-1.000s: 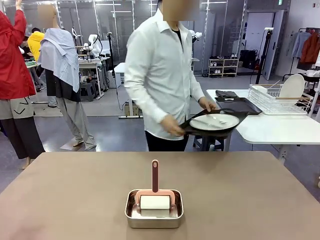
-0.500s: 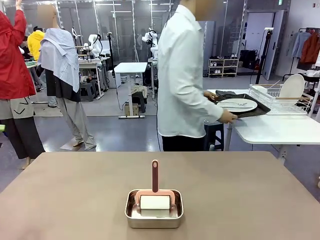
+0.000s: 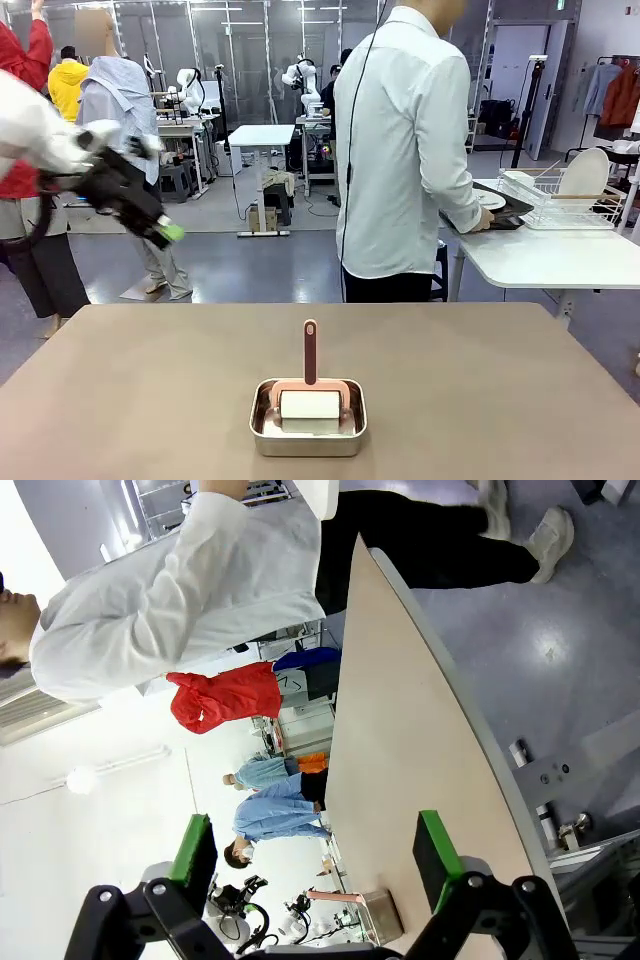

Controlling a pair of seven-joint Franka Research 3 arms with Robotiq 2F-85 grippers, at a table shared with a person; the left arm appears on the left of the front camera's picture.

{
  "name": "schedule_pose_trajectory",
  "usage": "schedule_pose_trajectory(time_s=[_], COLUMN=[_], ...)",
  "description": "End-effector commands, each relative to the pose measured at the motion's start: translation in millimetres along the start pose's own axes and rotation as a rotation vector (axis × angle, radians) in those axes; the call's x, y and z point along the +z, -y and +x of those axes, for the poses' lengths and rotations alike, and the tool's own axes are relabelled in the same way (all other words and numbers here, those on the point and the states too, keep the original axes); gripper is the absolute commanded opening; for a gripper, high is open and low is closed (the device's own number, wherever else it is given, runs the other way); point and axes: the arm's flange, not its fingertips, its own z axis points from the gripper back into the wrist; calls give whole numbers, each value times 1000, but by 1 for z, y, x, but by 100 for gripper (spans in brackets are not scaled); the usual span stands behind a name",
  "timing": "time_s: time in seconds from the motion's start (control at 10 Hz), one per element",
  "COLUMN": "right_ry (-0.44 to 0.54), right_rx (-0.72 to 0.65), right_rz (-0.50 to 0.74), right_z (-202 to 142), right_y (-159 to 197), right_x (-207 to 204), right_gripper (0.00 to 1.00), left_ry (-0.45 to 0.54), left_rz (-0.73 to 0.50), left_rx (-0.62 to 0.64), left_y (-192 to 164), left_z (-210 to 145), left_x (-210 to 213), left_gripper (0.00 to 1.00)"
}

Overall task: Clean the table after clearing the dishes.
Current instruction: When the right (or left) Handle tray is removed, use the right hand (or left hand) to clean the right (or left) side of the table with the Lint Roller.

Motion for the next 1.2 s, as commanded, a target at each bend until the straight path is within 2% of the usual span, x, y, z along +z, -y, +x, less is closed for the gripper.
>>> schedule_pose_trajectory(time_s=[0.0,0.2,0.4,0.5,0.9,1.1], right_ry=[9,9,9,9,9,9], right_rx=[4,4,4,4,4,4], right_rz=[-13,-13,-13,-13,-13,-13], right_z=[-4,-4,-4,-4,-4,-4], right_y=[-2,-2,-2,-2,-2,-2], right_x=[0,0,0,0,0,0], right_gripper=[100,100,100,100,100,100], left_ry=[-242,-336,-288,-379,-375,-451], left_rz=[124,66,76,31,38,71], left_rx=[-396,-543,-587,-499,-525,-655], left_y=[39,81,92,97,96,110], left_z=[4,7,1,22,18,63], left_x=[-43,-77,-70,-94,-95,-122], left_gripper=[100,100,100,100,100,100])
